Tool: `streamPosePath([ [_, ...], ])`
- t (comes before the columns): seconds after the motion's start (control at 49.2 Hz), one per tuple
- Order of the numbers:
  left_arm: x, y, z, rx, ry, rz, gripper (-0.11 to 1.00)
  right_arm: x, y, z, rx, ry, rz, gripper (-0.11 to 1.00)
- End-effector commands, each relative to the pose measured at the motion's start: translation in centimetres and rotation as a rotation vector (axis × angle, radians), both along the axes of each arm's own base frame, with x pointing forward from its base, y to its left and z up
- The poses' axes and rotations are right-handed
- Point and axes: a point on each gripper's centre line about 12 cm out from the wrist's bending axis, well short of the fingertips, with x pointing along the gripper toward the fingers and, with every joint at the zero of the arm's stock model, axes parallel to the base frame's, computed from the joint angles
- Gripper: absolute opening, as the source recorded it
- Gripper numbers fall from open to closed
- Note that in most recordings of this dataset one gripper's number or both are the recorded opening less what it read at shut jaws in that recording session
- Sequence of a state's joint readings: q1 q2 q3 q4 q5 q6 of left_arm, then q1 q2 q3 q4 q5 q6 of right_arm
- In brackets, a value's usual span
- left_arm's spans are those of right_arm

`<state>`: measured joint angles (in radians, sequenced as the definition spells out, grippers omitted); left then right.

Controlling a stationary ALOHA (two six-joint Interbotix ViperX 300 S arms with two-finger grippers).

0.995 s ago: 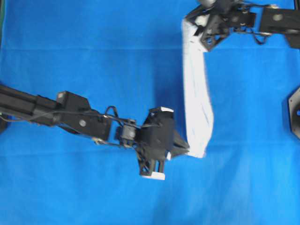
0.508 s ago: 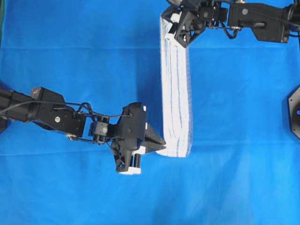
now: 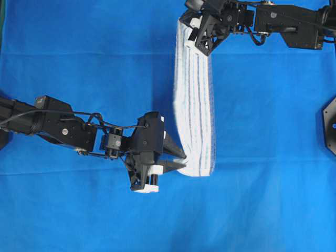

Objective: Fold the blue towel.
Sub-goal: 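Lay the towel lengthwise on the table and release both grippers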

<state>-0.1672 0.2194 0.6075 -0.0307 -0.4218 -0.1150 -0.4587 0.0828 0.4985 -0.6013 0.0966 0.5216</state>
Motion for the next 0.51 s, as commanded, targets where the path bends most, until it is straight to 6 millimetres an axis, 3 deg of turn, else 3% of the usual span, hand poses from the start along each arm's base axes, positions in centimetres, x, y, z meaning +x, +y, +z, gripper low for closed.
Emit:
streamPosePath([
  [0.0, -0.2, 0.4, 2.1, -0.004, -0.038, 0.007, 0.35, 0.3, 0.3, 1.8, -0.025, -0.036, 0.013, 0.36],
  [0.061, -0.7, 0.6, 2.6, 0.004, -0.021, 0.007, 0.47, -0.1, 0.5, 2.5, -0.039, -0.041, 0.019, 0.54],
  [0.102, -1.2, 0.8, 3.1, 0.007, -0.009, 0.009, 0.53, -0.5, 0.6, 3.0, -0.045, -0.048, 0.018, 0.59],
  [0.203, -2.7, 1.3, 4.4, 0.015, 0.027, 0.011, 0.63, -1.8, 1.3, 4.5, -0.060, -0.078, 0.022, 0.55],
  [0.487, -7.1, 4.3, 7.0, 0.029, 0.034, 0.068, 0.62, -7.3, 4.6, 6.6, -0.073, -0.159, 0.039, 0.51],
])
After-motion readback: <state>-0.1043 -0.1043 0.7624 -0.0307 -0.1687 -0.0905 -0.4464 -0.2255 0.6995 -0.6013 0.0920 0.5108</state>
